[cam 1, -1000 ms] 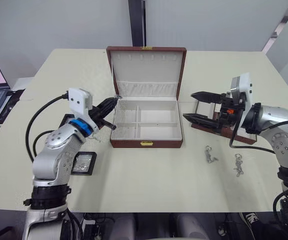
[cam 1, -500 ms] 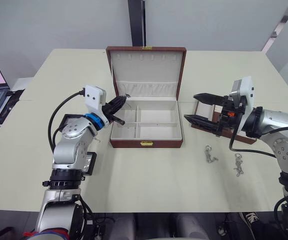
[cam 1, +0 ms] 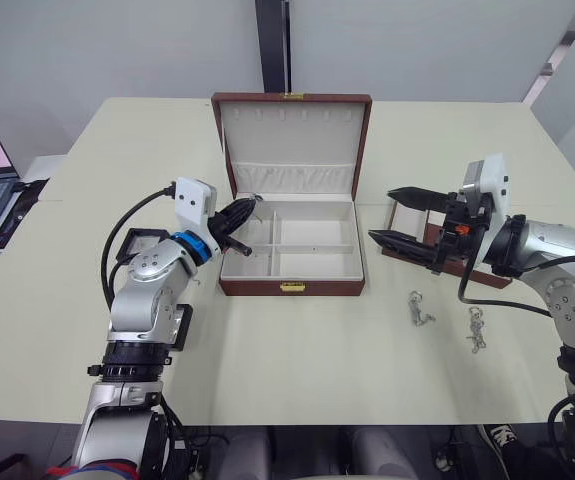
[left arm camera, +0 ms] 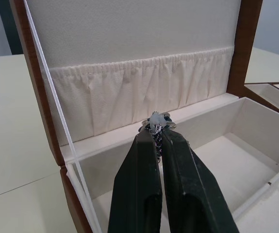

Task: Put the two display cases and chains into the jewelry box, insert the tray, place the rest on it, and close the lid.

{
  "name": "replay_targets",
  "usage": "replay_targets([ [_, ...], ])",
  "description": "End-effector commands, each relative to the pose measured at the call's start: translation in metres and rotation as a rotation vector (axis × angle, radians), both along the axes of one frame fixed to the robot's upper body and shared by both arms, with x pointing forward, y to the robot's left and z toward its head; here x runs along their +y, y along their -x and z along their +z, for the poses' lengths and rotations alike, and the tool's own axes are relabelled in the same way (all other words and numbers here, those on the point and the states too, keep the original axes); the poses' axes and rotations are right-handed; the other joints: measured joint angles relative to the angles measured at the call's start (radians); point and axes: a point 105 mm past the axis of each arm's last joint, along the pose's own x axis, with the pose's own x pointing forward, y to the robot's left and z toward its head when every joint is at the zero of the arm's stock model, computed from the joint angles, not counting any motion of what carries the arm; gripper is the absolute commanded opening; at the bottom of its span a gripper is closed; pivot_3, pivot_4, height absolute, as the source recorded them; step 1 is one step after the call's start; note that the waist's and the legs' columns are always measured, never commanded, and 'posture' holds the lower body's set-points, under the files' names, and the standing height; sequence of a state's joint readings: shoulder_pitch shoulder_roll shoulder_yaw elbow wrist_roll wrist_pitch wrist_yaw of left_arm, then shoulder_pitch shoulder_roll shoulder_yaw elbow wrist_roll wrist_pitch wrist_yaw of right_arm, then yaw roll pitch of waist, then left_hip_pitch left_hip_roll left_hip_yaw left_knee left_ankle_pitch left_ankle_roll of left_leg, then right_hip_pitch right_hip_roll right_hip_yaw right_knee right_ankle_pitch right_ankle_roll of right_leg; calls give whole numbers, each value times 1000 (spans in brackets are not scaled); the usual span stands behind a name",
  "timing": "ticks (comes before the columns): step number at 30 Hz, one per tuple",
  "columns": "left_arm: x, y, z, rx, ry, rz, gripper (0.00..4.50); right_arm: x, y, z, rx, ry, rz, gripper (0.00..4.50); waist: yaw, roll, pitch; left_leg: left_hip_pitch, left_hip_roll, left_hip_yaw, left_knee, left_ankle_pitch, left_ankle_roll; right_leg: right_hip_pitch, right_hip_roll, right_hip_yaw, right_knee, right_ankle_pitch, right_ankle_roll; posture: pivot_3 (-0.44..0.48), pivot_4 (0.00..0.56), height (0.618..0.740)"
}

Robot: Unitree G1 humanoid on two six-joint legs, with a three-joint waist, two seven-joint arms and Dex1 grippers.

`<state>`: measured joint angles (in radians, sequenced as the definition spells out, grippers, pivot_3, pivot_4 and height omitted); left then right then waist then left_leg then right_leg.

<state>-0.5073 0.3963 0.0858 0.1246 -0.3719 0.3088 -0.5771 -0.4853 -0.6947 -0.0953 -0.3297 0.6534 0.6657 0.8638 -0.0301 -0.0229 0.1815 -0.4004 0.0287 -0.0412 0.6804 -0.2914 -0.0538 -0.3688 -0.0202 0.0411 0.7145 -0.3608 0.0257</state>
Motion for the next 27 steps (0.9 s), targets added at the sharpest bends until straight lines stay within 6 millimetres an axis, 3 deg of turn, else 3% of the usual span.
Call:
replay_targets([
  [1, 1, 2, 10, -46, 8, 10, 730, 1, 3, 8, -39, -4, 10, 4500, 0, 0, 0, 0, 0, 0, 0, 0, 0, 0, 0, 0, 0, 0, 0, 0, 150, 740],
  [13, -9, 9, 14, -49, 30, -39, 4432, 2, 3, 8, -36, -1, 18, 4500, 0, 0, 0, 0, 0, 0, 0, 0, 0, 0, 0, 0, 0, 0, 0, 0, 150, 740],
  [21, -15, 16, 25, -59, 65, -90, 4474, 2, 4, 10, -40, -4, 23, 4500, 0, 0, 0, 0, 0, 0, 0, 0, 0, 0, 0, 0, 0, 0, 0, 0, 150, 740],
  [27, -9, 41, 32, 5, -12, -238, 4474, -9, 4, 9, -37, -4, 8, 4500, -3, 0, 0, 0, 1, 0, 0, 0, 0, 0, 0, 0, 0, 0, 0, 0, 150, 740],
])
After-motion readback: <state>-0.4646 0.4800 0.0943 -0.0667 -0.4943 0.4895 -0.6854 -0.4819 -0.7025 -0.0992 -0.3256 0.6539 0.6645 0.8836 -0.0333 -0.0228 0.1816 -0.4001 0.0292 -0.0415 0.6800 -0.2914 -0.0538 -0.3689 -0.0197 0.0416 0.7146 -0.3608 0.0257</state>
